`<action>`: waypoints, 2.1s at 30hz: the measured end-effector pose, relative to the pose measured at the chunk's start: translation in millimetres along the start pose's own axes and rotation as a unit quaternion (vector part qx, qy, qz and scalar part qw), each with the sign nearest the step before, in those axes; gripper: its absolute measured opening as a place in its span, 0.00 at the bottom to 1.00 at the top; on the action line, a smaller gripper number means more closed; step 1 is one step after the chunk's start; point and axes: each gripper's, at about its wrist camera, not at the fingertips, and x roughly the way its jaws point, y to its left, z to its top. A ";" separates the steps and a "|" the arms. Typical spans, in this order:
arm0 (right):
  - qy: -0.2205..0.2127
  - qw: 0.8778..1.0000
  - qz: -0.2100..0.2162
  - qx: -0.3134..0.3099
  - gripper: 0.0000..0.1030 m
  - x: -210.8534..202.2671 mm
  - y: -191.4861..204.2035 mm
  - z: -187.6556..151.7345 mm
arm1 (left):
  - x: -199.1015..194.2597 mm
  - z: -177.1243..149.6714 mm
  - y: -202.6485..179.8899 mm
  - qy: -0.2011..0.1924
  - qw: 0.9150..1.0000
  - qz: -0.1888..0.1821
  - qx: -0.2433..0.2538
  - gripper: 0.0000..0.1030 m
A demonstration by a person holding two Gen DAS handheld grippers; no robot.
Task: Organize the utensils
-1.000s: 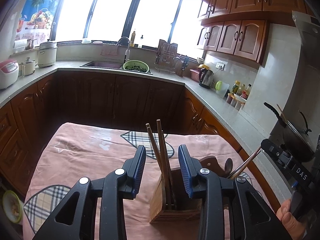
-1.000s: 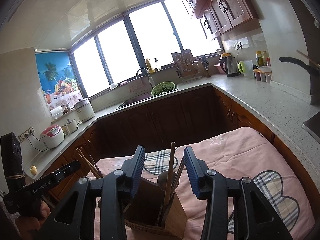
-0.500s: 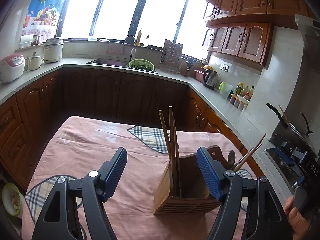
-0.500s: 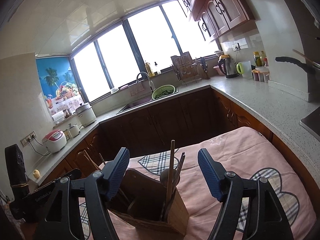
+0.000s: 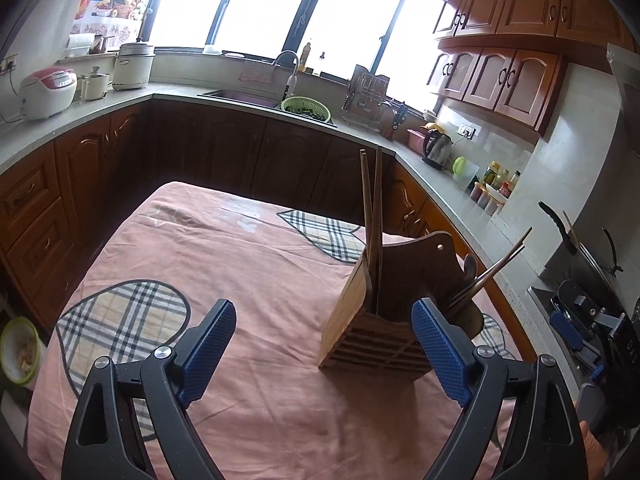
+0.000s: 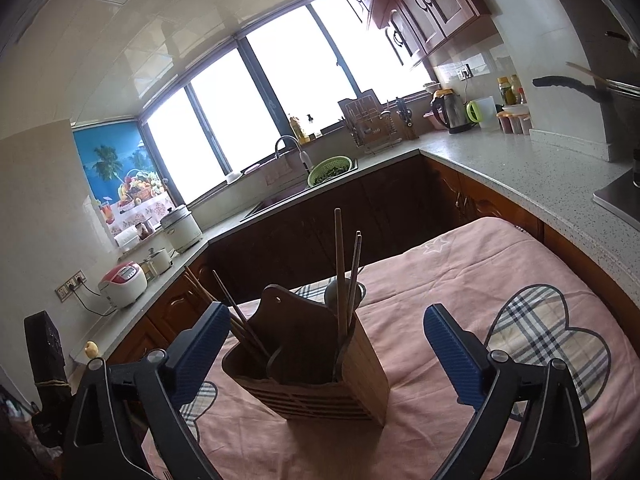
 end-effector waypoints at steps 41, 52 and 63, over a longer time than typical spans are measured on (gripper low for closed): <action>0.008 0.994 -0.005 -0.106 0.99 -147.5 45.0 -129.3 | -195.1 -137.9 2.1 -0.029 0.997 0.036 0.058 0.98; -0.025 0.987 -0.011 -0.159 1.00 -191.2 53.9 -167.7 | -240.7 -185.0 0.7 -0.078 0.992 0.051 0.089 0.98; -0.058 0.983 -0.014 -0.176 1.00 -229.1 66.6 -158.9 | -271.6 -194.3 -7.9 -0.094 0.989 0.030 0.106 0.99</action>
